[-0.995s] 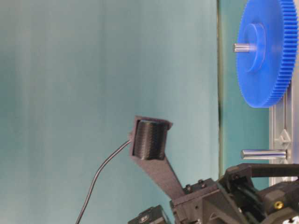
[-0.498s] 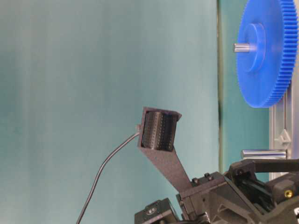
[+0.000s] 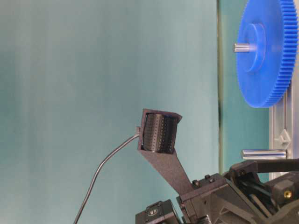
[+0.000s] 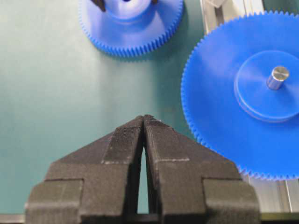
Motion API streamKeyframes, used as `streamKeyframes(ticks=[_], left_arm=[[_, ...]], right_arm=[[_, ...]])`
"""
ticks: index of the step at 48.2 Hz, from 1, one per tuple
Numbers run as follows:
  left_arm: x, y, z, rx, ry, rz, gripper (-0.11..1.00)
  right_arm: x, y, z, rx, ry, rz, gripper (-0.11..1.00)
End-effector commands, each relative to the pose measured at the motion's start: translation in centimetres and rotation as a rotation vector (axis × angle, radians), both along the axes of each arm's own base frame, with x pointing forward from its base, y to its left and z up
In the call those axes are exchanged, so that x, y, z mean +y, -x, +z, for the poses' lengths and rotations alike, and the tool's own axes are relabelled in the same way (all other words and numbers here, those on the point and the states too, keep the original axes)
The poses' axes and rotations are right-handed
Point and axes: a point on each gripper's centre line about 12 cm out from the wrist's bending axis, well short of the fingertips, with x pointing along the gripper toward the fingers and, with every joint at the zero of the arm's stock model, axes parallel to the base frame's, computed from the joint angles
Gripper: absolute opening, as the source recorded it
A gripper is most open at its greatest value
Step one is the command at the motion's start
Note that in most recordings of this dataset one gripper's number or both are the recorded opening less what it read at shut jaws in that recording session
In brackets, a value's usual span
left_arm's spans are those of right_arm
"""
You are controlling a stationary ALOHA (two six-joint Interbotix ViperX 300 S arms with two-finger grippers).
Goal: Insert the small gear onto the shaft.
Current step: 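Lift the gear and carry it over the empty left shaft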
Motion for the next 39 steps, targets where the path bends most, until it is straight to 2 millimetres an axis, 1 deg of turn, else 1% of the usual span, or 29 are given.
streamKeyframes(ticks=[1, 9, 16, 27, 39], left_arm=[[0.1, -0.1, 0.5, -0.004, -0.003, -0.002, 0.72], [0.1, -0.1, 0.8, -0.010, -0.004, -0.004, 0.72], [0.1, -0.5, 1.7, -0.034, -0.001, -0.004, 0.72], [0.0, -1.3, 3.7, -0.081, 0.005, -0.005, 0.72], [0.0, -0.8, 6.4, -0.063, 0.001, -0.003, 0.72]], right_arm=[[0.0, -0.1, 0.7, -0.029, -0.008, -0.005, 0.11], [0.0, 0.1, 0.7, -0.036, -0.008, -0.004, 0.11], [-0.1, 0.5, 0.9, -0.049, -0.008, -0.006, 0.11], [-0.2, 1.0, 1.0, -0.061, -0.009, -0.007, 0.11], [-0.3, 1.6, 1.0, -0.087, -0.012, -0.011, 0.11]])
